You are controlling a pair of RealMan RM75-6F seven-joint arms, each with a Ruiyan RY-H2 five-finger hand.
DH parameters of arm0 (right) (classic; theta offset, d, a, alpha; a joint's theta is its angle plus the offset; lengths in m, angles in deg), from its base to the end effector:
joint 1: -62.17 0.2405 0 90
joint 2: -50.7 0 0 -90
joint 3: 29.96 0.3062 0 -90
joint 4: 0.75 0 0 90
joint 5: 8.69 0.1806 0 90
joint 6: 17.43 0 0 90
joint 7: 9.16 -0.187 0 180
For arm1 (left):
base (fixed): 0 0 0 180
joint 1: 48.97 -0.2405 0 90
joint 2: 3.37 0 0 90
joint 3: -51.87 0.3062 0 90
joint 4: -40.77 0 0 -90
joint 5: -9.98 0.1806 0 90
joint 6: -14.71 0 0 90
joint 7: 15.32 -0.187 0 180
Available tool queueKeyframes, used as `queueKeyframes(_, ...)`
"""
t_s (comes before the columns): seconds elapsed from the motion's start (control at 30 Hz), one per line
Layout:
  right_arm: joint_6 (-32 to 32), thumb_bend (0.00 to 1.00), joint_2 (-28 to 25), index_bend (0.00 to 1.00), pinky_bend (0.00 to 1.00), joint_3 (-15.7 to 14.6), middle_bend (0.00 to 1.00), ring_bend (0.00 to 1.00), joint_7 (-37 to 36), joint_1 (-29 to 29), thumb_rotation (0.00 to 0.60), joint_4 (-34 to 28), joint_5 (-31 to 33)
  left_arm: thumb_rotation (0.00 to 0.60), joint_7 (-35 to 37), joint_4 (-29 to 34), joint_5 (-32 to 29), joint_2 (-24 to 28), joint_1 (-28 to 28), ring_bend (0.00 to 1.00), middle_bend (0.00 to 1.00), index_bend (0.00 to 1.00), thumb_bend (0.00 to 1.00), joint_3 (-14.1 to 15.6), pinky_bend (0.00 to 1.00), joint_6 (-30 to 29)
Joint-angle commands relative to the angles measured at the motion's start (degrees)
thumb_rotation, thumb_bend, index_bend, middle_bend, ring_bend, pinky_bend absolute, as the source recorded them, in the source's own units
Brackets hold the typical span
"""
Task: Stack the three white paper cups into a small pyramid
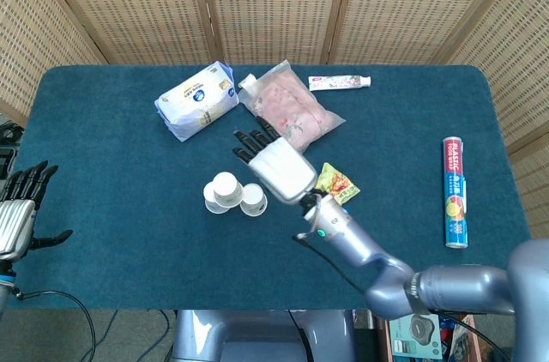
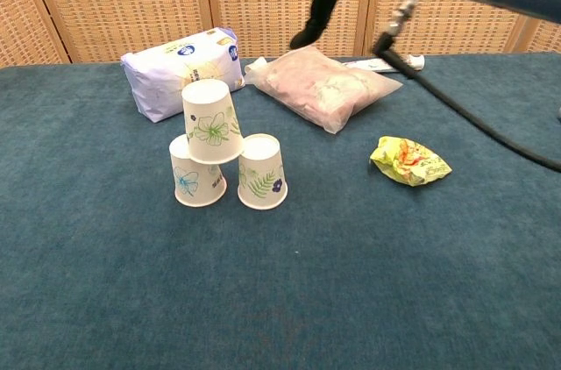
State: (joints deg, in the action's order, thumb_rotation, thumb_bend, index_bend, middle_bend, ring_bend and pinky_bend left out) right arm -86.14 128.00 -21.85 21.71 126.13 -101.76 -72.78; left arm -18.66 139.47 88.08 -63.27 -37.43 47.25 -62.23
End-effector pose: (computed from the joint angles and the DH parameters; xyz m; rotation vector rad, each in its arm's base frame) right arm 0.0068 -0.4226 0.0858 1.9589 -0.3583 1.2166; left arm -0.3269 0.2667 0.2133 -1.4167 -0.9622 -0.8546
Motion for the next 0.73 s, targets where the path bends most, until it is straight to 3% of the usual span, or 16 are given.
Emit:
queueKeyframes(0.03, -11.2, 0.23, -7.4, 0.24, 0.06, -7.1, 0.15, 0.14, -11.5, -12.3, 0.600, 3.1, -13.6, 0.600, 1.4, -1.1, 2.6, -0.4, -0.1, 0.00, 0.00, 0.00, 0.12, 0.9, 0.00, -0.5)
queueKeyframes(0.13, -14.5, 0.11, -10.4, 0.10, 0.00, -10.3, 0.02, 0.02, -11.6, -18.9, 0.600, 2.8, -13.0, 0.600, 1.6, -2.2, 4.2, -1.6, -0.7, 0.00, 0.00, 0.00, 0.12, 1.2, 0.00, -2.2)
queueKeyframes(0.23, -16.6, 0.01, -12.8, 0.00, 0.00, -12.6, 0.00, 0.00, -9.8, -24.5, 0.600, -1.5, -10.1, 0.600, 3.1, -4.3, 6.8, -4.0, -1.3, 0.00, 0.00, 0.00, 0.12, 1.2, 0.00, -5.2)
queueKeyframes(0.33, -19.9, 0.00, -13.1, 0.00, 0.00, -13.9, 0.00, 0.00, -10.0, -29.7, 0.600, -2.8, -9.8, 0.600, 4.2, -6.7, 8.4, -5.9, -1.9, 0.00, 0.00, 0.00, 0.12, 1.3, 0.00, -7.2)
queueKeyframes(0.47, -23.5, 0.00, -11.0, 0.00, 0.00, -15.7, 0.00, 0.00, -13.6, -36.9, 0.600, 0.6, -10.2, 0.600, 3.5, -8.0, 8.7, -6.7, -2.4, 0.00, 0.00, 0.00, 0.12, 1.7, 0.00, -7.7)
queueKeyframes(0.73, -24.7, 0.00, -6.9, 0.00, 0.00, -15.6, 0.00, 0.00, -17.5, -43.5, 0.600, 7.4, -12.0, 0.600, 4.2, -9.8, 7.2, -7.7, -2.2, 0.00, 0.00, 0.00, 0.12, 1.4, 0.00, -6.5)
